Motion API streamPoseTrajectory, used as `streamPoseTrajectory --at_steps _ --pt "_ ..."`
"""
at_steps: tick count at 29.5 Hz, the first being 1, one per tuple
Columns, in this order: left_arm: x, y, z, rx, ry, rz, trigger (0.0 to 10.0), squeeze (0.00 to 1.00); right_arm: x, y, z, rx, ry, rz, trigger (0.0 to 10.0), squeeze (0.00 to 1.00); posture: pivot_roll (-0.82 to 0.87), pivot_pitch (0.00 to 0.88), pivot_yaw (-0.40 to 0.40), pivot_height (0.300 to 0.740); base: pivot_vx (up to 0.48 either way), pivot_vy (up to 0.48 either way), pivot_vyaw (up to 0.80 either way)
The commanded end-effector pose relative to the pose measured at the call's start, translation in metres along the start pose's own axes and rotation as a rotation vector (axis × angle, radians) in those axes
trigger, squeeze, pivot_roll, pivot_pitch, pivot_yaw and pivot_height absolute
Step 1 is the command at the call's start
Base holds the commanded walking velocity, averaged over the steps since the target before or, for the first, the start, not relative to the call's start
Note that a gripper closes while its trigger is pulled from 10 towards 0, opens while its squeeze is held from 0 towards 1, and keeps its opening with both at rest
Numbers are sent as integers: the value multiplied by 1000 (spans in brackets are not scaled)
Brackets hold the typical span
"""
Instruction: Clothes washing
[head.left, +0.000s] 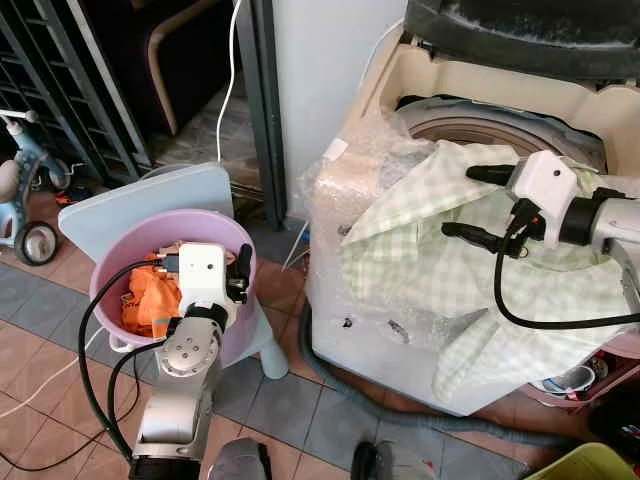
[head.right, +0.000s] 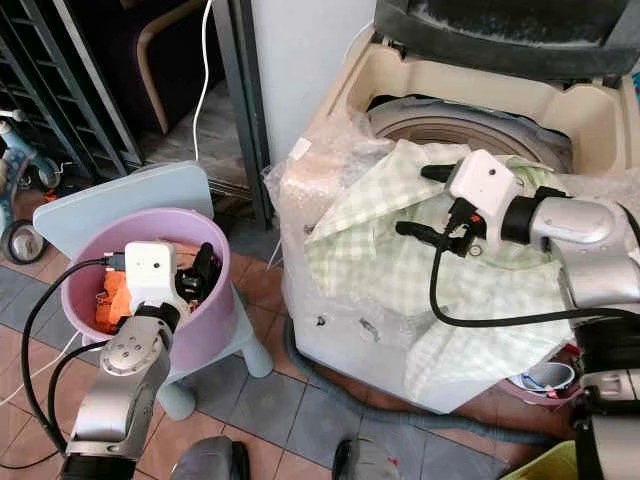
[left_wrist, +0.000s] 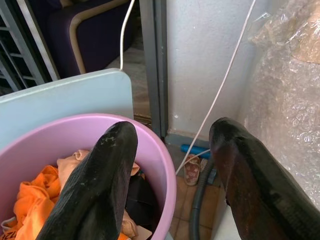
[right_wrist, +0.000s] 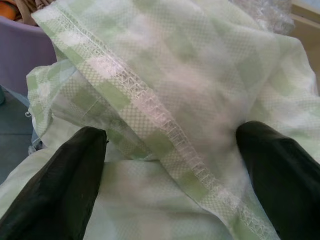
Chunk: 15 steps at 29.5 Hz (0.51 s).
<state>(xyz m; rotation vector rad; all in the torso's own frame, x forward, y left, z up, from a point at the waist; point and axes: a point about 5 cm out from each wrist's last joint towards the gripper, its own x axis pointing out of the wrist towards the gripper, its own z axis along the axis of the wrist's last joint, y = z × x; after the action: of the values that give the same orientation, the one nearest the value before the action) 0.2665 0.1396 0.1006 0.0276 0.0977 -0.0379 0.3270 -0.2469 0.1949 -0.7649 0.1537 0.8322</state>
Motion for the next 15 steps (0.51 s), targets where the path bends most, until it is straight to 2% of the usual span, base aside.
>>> streamPoseTrajectory --at_steps 1,6,10,15 --pt "0 1 0 7 0 0 10000 0 1 -6 4 -30 15 -29 0 0 -21 60 14 740 0 0 0" --pt "-1 3 -1 12 5 8 10000 0 4 -17 0 -88 76 -114 0 0 -20 62 10 740 0 0 0" --pt "0 1 -1 10 5 6 10000 0 5 -36 1 -47 84 -275 0 0 -23 61 9 740 0 0 0" --pt "1 0 0 9 3 4 10000 0 3 -51 -2 25 85 -377 0 0 -22 62 7 740 0 0 0"
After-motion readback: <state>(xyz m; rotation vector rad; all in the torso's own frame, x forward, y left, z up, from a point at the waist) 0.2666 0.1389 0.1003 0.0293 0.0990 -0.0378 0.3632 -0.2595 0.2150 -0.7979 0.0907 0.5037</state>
